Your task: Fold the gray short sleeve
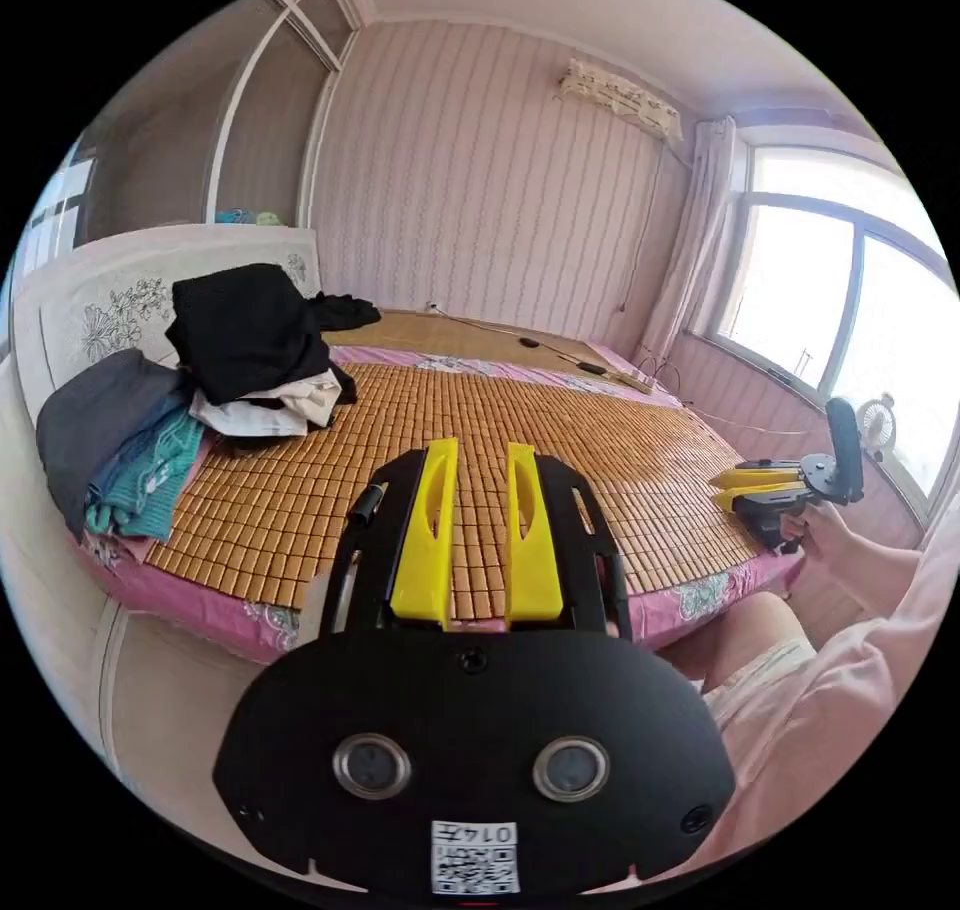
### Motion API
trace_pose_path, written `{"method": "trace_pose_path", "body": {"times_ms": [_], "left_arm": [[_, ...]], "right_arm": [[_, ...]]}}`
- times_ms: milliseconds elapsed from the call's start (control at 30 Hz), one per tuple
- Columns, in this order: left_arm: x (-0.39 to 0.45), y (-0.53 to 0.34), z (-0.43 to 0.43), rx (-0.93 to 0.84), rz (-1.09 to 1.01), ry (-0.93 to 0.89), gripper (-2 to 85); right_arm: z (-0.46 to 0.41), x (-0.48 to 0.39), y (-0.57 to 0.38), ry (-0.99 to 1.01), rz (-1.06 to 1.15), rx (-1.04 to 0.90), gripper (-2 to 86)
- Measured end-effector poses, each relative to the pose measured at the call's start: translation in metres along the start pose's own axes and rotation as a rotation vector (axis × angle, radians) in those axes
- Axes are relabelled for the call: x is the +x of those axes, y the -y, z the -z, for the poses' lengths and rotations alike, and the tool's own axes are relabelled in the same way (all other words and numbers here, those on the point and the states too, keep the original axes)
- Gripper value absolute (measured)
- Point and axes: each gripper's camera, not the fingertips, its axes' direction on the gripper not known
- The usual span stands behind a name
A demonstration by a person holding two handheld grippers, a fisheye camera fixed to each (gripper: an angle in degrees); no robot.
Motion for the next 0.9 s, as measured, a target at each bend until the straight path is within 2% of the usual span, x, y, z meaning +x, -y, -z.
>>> {"method": "trace_pose_path", "body": {"times_ms": [133, 333, 467, 600, 700, 767, 900], "left_arm": [[-0.117, -0.020, 0.064, 0.024, 0.163, 0.200, 8.7], [-0.263, -0.042, 0.141, 0.116, 0.411, 0.385, 9.3], [-0.357, -0.053, 0.172, 0.219, 0.672, 0.310, 11.3], [-0.417, -0.048, 0.173, 0.230, 0.765, 0.294, 14.4], [-0.456, -0.040, 0.169, 0.212, 0.843, 0.229, 15.9], [-0.475, -0.033, 0.167, 0.191, 0.847, 0.172, 13.3], [-0.476, -0.019, 0.180, 0.145, 0.766, 0.156, 4.1]], "right_arm": [[-0.032, -0.071, 0.145, 0.008, 0.363, 0.025, 7.8], [-0.082, -0.168, 0.345, 0.173, 0.656, 0.018, 10.7], [-0.127, -0.231, 0.439, 0.198, 0.779, -0.021, 11.0], [-0.188, -0.300, 0.532, 0.163, 0.874, -0.139, 11.1], [-0.224, -0.341, 0.587, 0.150, 0.862, -0.190, 12.0], [-0.245, -0.358, 0.611, 0.157, 0.830, -0.216, 12.3], [-0.288, -0.376, 0.646, 0.197, 0.757, -0.397, 10.4]]}}
